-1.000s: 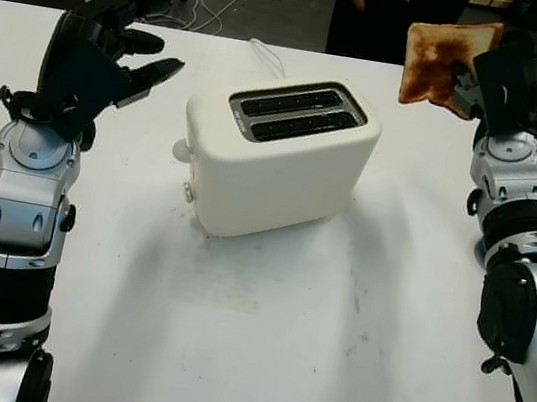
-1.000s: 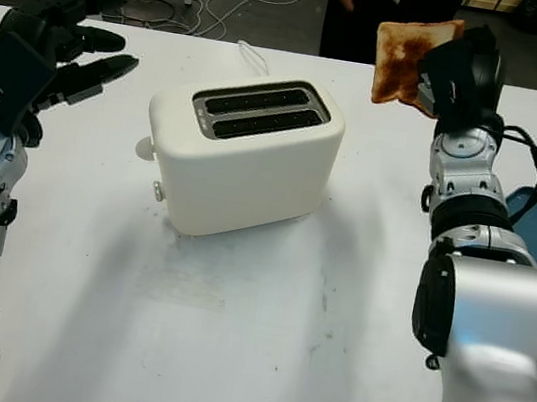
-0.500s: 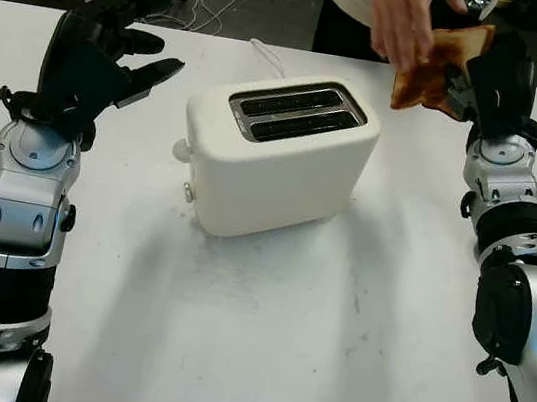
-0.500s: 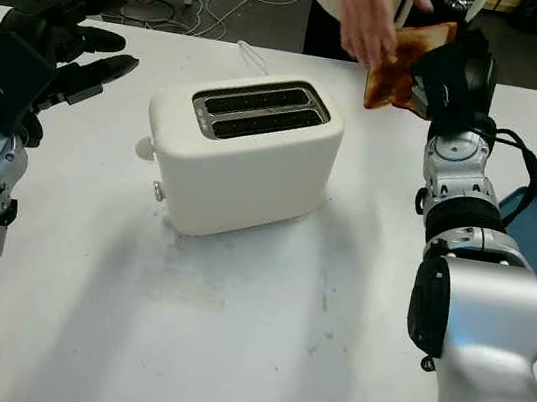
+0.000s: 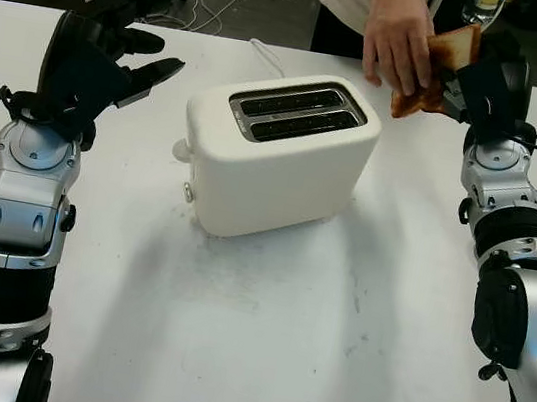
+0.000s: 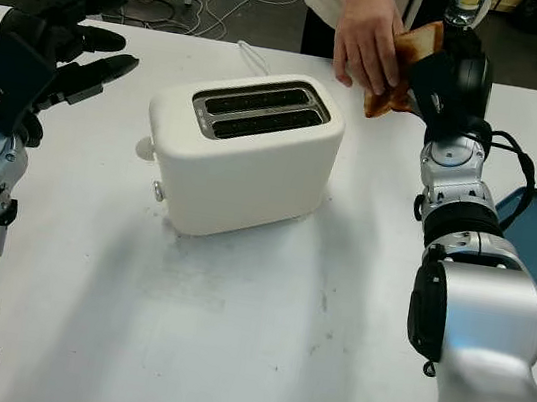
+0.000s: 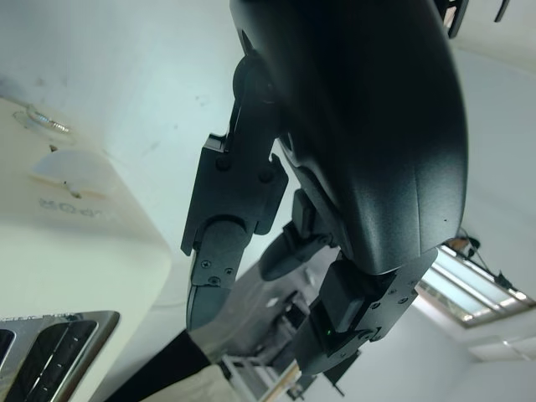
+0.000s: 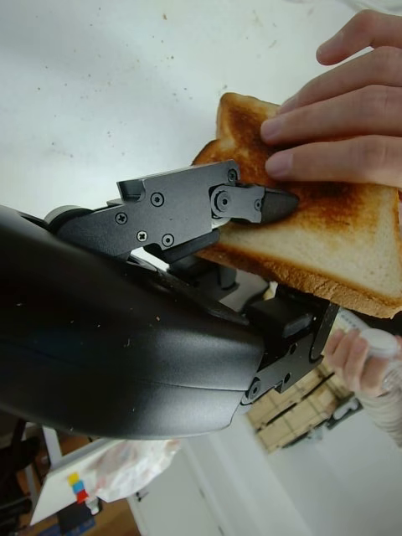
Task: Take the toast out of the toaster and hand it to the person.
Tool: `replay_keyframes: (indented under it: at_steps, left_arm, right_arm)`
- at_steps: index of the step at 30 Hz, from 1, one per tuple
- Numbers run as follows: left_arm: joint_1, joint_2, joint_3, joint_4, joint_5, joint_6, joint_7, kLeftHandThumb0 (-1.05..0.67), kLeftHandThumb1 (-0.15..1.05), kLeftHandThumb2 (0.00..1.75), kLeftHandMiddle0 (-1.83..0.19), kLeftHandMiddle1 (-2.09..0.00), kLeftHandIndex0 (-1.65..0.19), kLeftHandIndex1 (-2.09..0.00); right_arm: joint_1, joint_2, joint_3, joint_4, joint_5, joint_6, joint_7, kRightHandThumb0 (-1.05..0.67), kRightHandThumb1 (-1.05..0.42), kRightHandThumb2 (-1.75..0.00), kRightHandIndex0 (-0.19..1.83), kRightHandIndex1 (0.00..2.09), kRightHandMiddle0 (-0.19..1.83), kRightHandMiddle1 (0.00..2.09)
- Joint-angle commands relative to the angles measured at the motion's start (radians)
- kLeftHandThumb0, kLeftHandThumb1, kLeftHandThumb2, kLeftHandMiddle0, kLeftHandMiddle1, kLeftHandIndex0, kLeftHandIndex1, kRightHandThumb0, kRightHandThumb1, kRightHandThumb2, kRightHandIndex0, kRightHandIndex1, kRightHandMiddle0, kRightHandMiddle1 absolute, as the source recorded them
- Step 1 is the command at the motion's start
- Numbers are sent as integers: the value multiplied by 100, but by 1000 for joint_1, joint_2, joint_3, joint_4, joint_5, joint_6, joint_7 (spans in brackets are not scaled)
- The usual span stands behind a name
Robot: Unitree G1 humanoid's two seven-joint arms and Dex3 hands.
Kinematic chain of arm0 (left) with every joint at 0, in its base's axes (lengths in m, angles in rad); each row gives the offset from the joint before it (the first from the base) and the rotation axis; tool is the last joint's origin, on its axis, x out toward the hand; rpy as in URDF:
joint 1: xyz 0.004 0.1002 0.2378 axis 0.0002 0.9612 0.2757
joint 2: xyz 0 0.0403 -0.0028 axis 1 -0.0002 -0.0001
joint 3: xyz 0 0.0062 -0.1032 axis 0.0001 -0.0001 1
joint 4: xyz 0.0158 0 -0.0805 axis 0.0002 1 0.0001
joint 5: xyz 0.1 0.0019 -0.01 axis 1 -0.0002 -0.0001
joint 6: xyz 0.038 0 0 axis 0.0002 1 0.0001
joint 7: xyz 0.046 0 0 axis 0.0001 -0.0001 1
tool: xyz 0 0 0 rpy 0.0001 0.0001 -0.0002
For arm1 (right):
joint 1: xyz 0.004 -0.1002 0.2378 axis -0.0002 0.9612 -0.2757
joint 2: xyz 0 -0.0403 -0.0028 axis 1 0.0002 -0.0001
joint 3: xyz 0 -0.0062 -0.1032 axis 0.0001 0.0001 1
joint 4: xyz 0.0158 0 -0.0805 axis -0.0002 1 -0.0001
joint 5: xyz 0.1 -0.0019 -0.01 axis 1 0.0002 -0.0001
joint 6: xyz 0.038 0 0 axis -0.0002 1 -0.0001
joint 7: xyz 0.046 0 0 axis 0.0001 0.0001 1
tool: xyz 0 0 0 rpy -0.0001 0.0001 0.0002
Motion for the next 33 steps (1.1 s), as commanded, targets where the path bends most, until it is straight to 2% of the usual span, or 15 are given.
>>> replay_keyframes:
  at_steps: [1, 4, 7, 10, 15, 18, 19, 20, 21, 22, 23, 24, 27, 28, 33]
  left_arm:
    - [3, 3, -3, 1, 6, -13, 4, -28, 92, 0, -29, -90, -42, -42]
    - [3, 3, -5, 0, 10, -14, 7, -29, 91, 0, -29, -90, -42, -42]
    - [2, 2, -4, -2, 8, -11, 6, -28, 92, 0, -30, -91, -42, -42]
    - [3, 4, -4, 1, 8, -13, 5, -28, 92, 0, -29, -91, -42, -42]
    - [2, 2, -3, -2, 6, -4, 6, -28, 91, 0, -29, -91, -41, -42]
    - [3, 3, -1, -3, 4, -4, 4, -28, 91, 0, -29, -91, -41, -42]
    - [4, 4, -2, -2, 5, -7, 3, -28, 91, 0, -29, -90, -41, -42]
    - [4, 5, -2, 0, 6, -11, 3, -28, 92, 0, -29, -90, -41, -42]
    - [5, 6, -2, 1, 8, -14, 3, -28, 92, 0, -29, -90, -41, -42]
    - [5, 5, -2, -1, 7, -11, 4, -28, 92, 0, -29, -90, -41, -42]
    - [5, 5, -2, -2, 8, -8, 5, -29, 91, 0, -29, -90, -41, -42]
    - [6, 5, -2, -1, 8, -10, 5, -29, 91, 0, -30, -90, -42, -42]
    - [9, 5, -1, 3, 7, -18, 5, -30, 91, 0, -30, -90, -42, -42]
    - [9, 6, 0, 3, 8, -18, 5, -30, 91, 0, -30, -90, -42, -42]
    - [12, 4, 4, 3, 2, -20, 3, -30, 91, 0, -30, -90, -41, -42]
  right_arm:
    - [1, -2, -10, 8, 14, 4, 6, -9, -92, -43, 67, 175, 22, 159]
    - [2, -1, -12, 8, 13, -2, 3, -9, -92, -44, 73, 175, 26, 172]
    - [0, -1, -13, 8, 14, 5, 8, -11, -92, -43, 69, 175, 30, 157]
    - [-6, 1, -11, 9, 11, 36, 4, -15, -92, -44, 70, 175, 25, 172]
    - [-2, -4, 4, 8, -5, 33, 2, -10, -92, -44, 75, 175, 34, 174]
    - [0, -2, -6, 7, 8, 25, 14, -13, -92, -40, 73, 175, 31, 175]
    - [-3, -4, 0, 6, 3, 34, 23, -17, -92, -36, 75, 175, 36, 175]
    - [-8, -9, 9, 4, -4, 49, 46, -26, -92, -34, 66, 168, 40, 157]
    - [-11, -13, 19, 3, -11, 60, 68, -43, -92, -34, 51, 123, 42, 103]
    - [-14, -19, 32, 0, -19, 66, 103, -50, -92, -36, 50, 91, 48, 66]
    - [-16, -26, 45, -4, -26, 68, 130, -56, -92, -40, 44, 64, 43, 33]
    - [-14, -33, 60, -8, -37, 59, 148, -58, -92, -44, 40, 51, 39, 19]
    - [2, -46, 72, -19, -44, -6, 159, -62, -92, -53, 30, 23, 36, 3]
    - [7, -47, 69, -21, -39, -21, 161, -62, -92, -54, 30, 18, 40, 4]
    - [12, -54, 64, -23, -30, -2, 175, -56, -92, -63, 22, 5, 26, 0]
